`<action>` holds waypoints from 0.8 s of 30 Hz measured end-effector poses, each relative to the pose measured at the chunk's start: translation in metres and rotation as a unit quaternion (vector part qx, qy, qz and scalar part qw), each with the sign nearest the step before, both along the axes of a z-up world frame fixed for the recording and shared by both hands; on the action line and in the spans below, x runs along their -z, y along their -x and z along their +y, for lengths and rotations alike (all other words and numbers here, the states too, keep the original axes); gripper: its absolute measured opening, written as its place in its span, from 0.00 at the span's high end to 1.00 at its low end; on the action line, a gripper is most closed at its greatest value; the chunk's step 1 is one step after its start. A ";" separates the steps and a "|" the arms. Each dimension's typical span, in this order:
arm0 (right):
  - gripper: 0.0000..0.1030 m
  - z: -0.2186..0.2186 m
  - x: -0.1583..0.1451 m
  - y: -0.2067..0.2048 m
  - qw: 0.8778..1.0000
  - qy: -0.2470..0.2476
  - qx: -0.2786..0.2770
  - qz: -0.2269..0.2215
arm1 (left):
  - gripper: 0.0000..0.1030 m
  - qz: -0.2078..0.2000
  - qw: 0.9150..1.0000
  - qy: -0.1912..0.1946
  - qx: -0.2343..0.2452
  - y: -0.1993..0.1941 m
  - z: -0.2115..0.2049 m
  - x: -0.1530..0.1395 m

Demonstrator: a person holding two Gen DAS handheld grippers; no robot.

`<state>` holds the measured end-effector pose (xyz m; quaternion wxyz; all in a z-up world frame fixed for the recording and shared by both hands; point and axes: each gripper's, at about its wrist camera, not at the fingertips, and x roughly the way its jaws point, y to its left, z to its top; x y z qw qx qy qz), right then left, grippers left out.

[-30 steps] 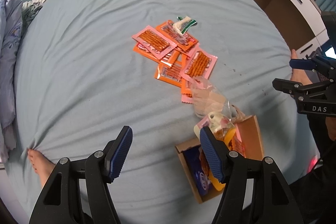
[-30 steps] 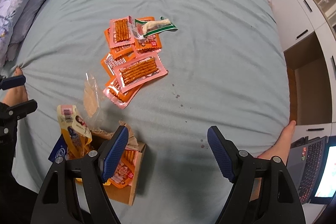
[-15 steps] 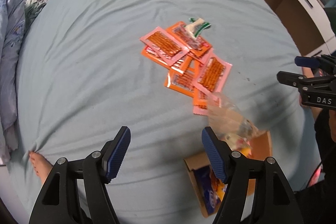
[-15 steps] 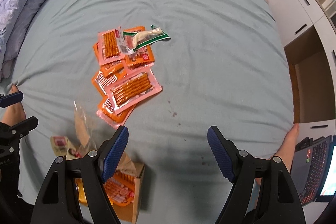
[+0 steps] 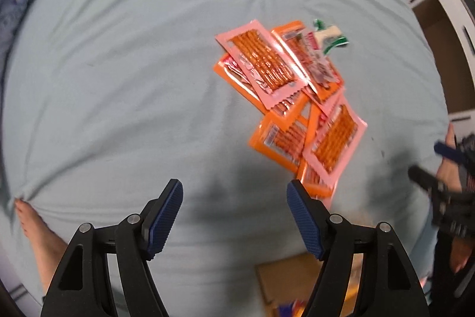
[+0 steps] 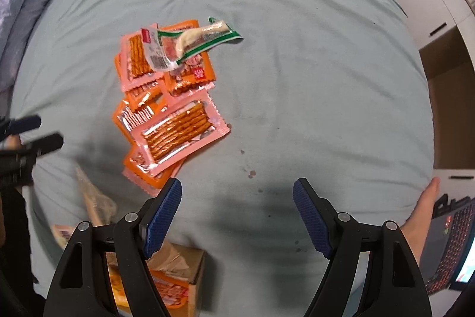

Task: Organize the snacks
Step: 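Grasp the green-and-white sausage pack with the left tool while the right tool grasps a pink stick pack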

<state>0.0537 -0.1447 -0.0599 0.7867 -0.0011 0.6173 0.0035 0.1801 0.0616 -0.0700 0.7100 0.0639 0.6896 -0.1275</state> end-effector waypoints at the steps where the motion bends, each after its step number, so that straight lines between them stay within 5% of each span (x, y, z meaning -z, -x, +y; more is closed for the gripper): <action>1: 0.25 -0.001 0.004 -0.002 1.000 -0.001 0.000 0.003 | 0.29 0.006 1.000 -0.006 -0.002 -0.005 -0.005 0.009; 6: 0.25 -0.014 0.026 -0.009 1.000 -0.017 0.008 0.018 | 0.29 0.002 1.000 0.002 -0.007 -0.023 -0.027 0.027; 12: 0.25 -0.034 0.051 -0.010 0.999 -0.028 0.017 0.039 | 0.29 -0.014 0.993 0.118 -0.003 -0.037 -0.059 0.011; 17: 0.25 -0.053 0.058 -0.008 0.997 -0.051 0.039 0.047 | 0.22 -0.030 0.993 0.096 -0.055 -0.066 -0.064 0.022; 18: 0.25 -0.055 0.059 -0.007 0.997 -0.052 0.040 0.047 | 0.26 -0.023 0.993 0.095 -0.066 -0.070 -0.062 0.027; 20: 0.25 -0.057 0.057 -0.005 0.997 -0.055 0.041 0.044 | 0.65 0.004 0.990 0.111 -0.084 -0.076 -0.056 0.039; 21: 0.25 -0.057 0.055 -0.004 0.997 -0.056 0.041 0.042 | 0.99 0.024 0.988 0.122 -0.088 -0.078 -0.054 0.045; 24: 0.25 -0.057 0.048 -0.002 0.997 -0.058 0.035 0.033 | 1.00 0.033 0.982 0.143 -0.117 -0.073 -0.045 0.047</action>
